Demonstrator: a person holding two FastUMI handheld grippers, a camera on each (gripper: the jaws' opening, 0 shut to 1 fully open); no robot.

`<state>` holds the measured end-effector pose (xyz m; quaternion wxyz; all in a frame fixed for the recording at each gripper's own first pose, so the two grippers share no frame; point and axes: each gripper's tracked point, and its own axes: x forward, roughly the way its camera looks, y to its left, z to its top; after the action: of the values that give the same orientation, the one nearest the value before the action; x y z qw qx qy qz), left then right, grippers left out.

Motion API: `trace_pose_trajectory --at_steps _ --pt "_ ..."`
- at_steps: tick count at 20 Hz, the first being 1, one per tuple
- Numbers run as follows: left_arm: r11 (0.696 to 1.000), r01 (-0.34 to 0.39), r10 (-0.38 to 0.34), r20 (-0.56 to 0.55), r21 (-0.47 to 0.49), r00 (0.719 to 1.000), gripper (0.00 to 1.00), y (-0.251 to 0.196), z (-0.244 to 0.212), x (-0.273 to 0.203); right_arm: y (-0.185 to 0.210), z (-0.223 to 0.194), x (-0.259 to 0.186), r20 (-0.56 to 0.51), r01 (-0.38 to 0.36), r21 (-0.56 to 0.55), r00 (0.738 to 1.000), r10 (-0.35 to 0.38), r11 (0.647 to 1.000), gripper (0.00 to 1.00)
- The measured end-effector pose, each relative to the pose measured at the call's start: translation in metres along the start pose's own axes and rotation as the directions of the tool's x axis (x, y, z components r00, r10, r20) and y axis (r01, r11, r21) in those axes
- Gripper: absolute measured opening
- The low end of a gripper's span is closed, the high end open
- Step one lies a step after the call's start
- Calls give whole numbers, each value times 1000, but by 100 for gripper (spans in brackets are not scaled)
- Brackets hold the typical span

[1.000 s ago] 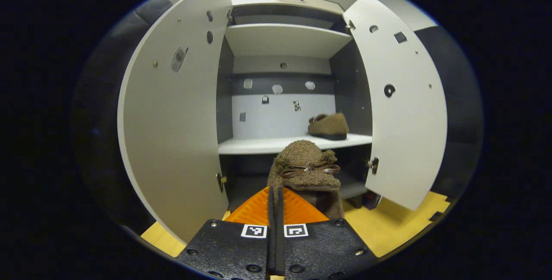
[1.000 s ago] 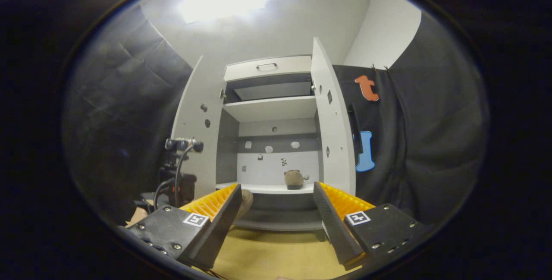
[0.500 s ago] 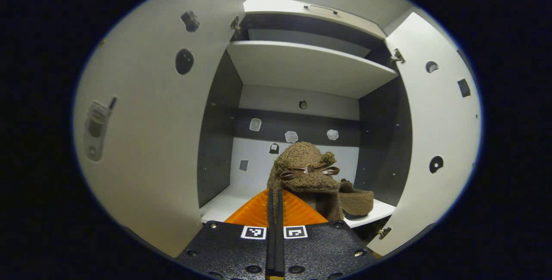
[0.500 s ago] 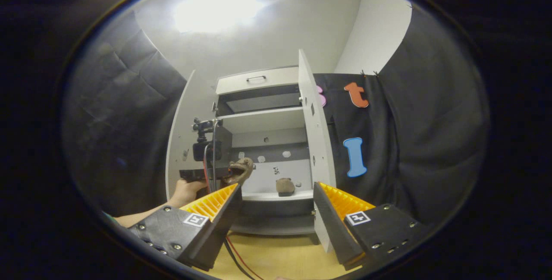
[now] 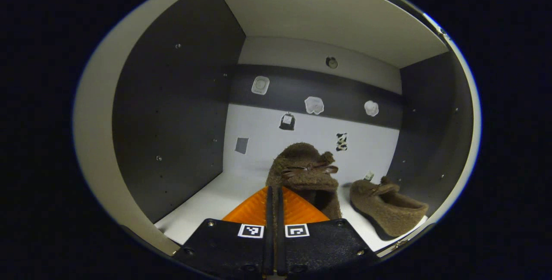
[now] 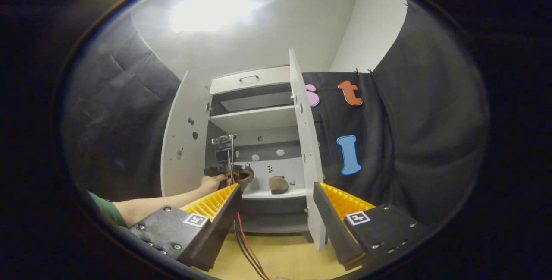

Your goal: Grab one shoe with the right hand and put it into the shoe cabinet, grab the other shoe with the left hand and put it into the shoe cabinet; then close the right door with the right hand and the left door with the left hand.

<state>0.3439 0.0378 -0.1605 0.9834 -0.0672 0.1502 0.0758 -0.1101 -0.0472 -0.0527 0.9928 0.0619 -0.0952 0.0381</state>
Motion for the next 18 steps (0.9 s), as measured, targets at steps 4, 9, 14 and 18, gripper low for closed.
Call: trace_pose_trajectory --at_steps 4,9,14,18 --pt "991 104 -100 57 -86 993 43 -15 15 -8 -1 0 3 2 5 20 1000 -5 1000 98" --pt "1000 29 -29 73 10 997 96 -8 33 -40 5 -4 7 -20 9 -27 1000 -9 1000 98" --pt "997 75 -77 95 22 992 96 -10 41 -89 4 -2 11 -34 27 -69 999 -29 997 98" --pt "993 101 -107 101 58 989 96 -1 38 -137 -13 3 17 -59 51 -85 997 -56 995 99"
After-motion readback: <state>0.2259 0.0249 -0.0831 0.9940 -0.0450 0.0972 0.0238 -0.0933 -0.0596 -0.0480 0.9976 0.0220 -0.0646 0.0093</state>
